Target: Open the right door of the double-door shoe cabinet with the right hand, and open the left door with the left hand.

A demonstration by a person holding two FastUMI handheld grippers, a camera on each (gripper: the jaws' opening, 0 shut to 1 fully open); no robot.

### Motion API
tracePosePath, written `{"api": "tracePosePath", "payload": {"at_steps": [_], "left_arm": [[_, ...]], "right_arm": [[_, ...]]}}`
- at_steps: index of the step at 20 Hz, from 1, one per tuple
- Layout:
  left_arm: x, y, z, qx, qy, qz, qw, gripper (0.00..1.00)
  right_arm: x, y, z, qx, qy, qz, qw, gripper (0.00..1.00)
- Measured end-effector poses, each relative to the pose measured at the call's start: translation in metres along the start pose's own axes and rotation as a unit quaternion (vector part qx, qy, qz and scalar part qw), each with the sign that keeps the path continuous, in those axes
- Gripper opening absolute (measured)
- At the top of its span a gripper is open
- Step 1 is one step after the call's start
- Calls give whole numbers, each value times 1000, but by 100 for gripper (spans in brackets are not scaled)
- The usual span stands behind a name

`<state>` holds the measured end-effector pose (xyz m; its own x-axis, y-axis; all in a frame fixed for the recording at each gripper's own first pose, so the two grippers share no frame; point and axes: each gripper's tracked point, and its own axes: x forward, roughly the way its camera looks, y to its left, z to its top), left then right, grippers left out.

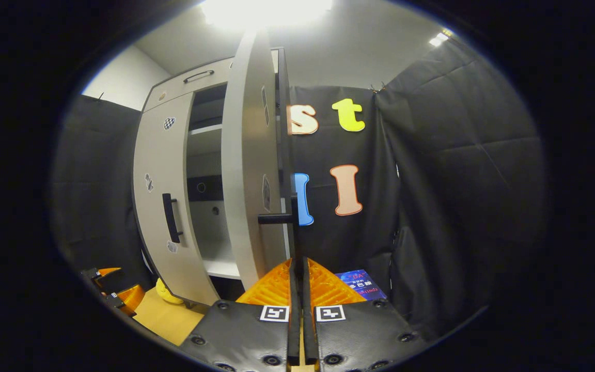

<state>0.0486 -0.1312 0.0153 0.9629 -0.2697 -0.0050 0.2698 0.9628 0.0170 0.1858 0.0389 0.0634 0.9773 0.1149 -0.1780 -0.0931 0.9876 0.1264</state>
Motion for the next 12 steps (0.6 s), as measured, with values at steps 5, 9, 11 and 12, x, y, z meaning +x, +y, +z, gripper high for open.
{"api": "tracePosePath", "payload": {"at_steps": [5,9,11,12], "left_arm": [[43,6,38,-9,-22,2,1000,89],[85,20,69,-15,-48,18,999,90],[104,25,76,-21,-49,21,998,90],[115,28,77,-23,-48,24,998,90]], "right_arm": [[0,-4,2,22,-13,-26,999,8],[-7,-20,-4,-5,-7,-53,999,74],[-13,-34,-4,-29,-4,-79,996,95],[-14,-40,-4,-33,-3,-88,996,95]]}}
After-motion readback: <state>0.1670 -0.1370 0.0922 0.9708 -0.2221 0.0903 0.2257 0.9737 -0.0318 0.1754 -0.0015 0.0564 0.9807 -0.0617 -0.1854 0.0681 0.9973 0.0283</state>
